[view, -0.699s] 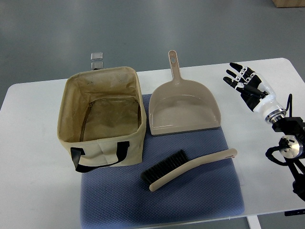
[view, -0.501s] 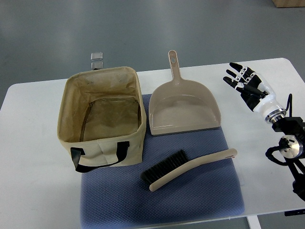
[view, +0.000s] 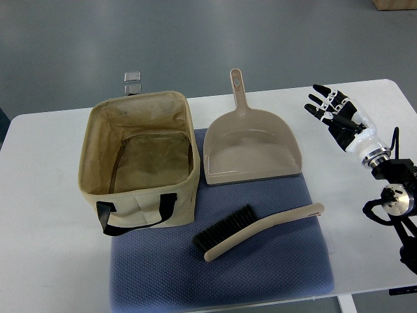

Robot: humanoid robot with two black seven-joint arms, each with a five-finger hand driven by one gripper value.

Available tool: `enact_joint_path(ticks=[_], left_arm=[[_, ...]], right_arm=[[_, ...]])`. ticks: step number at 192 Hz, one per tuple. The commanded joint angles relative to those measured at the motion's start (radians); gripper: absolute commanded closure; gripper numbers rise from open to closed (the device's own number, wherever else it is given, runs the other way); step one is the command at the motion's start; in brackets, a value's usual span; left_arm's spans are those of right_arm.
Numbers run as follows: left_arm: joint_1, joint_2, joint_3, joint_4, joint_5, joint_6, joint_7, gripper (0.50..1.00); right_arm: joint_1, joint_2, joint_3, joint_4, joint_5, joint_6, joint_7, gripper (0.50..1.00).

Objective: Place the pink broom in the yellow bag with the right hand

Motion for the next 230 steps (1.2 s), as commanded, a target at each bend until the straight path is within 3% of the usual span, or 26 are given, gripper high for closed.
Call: enact_joint_path(ticks=[1, 100, 187, 204, 230], left_arm=[[0.000, 0.000, 0.001, 0.000, 0.001, 0.000, 0.000, 0.500], [0.000, 0.000, 0.001, 0.002, -0.001, 0.000, 0.000, 0.500], [0.000, 0.000, 0.001, 0.002, 0.001, 0.000, 0.000, 0.500], [0.000, 0.000, 0.001, 0.002, 0.001, 0.000, 0.000, 0.500], [0.000, 0.000, 0.001, 0.002, 0.001, 0.000, 0.000, 0.500]], right_arm=[[0.002, 0.000, 0.001, 0.000, 0.001, 0.000, 0.000, 0.581], [0.009, -0.018, 0.000, 0.005, -0.005, 0.025, 0.000, 0.581], [0.011, -0.048, -0.025, 0.005, -0.064, 0.100, 0.000, 0.581], [0.012, -0.084, -0.063, 0.003, -0.102, 0.135, 0.024, 0.581], [0.064, -0.210, -0.230, 0.009, -0.162, 0.154, 0.123, 0.585]])
